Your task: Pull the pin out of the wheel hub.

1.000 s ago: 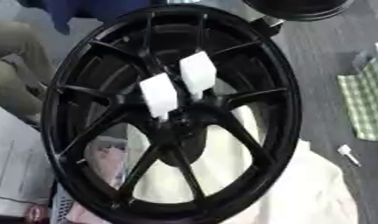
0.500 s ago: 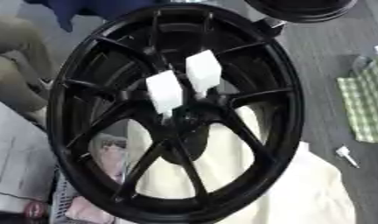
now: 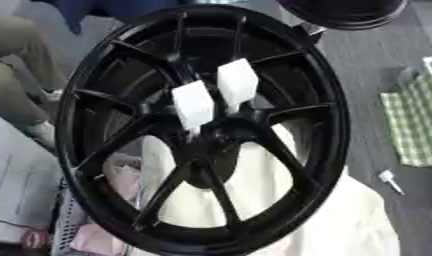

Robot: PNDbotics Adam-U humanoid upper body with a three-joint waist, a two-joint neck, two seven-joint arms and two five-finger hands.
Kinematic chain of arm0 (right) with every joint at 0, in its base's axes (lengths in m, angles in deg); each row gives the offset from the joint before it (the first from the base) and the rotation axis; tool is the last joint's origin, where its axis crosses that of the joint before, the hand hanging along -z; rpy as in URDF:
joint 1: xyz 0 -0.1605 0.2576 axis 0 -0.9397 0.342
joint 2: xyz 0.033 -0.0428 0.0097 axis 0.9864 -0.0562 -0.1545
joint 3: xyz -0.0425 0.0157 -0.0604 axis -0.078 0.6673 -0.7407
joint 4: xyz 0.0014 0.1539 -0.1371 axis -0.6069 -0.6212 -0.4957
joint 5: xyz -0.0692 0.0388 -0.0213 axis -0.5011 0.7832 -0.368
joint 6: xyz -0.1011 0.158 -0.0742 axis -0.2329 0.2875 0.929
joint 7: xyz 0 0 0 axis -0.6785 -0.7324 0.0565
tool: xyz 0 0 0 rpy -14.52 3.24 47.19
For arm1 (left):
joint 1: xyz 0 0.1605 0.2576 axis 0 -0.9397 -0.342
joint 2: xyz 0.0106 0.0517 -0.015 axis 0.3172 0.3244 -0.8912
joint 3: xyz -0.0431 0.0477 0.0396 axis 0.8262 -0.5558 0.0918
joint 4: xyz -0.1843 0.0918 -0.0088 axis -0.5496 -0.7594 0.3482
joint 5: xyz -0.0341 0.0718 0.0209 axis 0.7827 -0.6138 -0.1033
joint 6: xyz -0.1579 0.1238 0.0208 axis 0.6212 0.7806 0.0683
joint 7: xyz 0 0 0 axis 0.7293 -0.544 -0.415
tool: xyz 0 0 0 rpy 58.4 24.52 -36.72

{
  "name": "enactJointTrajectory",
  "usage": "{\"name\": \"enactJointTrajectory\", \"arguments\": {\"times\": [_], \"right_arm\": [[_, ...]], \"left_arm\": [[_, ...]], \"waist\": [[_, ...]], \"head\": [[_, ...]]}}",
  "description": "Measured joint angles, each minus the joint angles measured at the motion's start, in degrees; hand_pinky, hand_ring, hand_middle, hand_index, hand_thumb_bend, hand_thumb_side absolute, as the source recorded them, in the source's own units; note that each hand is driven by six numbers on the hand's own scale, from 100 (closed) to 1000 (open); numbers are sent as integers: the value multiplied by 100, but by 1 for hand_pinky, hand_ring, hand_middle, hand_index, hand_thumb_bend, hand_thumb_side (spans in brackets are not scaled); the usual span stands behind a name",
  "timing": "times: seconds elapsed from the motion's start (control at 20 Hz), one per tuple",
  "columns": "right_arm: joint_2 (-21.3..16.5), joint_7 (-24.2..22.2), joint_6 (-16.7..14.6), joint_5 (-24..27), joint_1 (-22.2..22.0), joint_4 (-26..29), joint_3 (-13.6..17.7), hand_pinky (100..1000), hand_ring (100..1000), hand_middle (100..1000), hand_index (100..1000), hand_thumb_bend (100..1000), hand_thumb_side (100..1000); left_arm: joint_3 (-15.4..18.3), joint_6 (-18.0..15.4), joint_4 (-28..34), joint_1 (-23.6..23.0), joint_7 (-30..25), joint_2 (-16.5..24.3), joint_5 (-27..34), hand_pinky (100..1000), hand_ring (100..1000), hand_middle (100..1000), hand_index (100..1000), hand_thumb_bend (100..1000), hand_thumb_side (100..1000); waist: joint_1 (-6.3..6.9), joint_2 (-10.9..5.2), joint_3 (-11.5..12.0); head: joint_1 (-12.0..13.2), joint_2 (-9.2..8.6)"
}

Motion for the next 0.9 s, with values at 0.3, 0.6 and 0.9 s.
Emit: {"name": "enactJointTrajectory", "arguments": {"times": [0.3,0.6,0.9], "right_arm": [[11,2,-2,0,4,0,0,544,612,522,639,100,592],[11,-8,8,-1,27,6,0,544,612,522,639,100,580],[11,-44,44,-13,46,48,0,546,613,522,640,100,561]], "left_arm": [[2,-52,60,2,69,-36,106,851,756,690,929,100,740],[54,375,554,84,1613,-108,565,832,707,635,870,100,678],[40,519,2080,-290,3241,-204,1691,829,708,644,867,100,631]], "waist": [[-10,-1,17],[-54,-51,35],[-101,-59,74]], "head": [[-2,-20],[-27,-21],[-23,-20]]}}
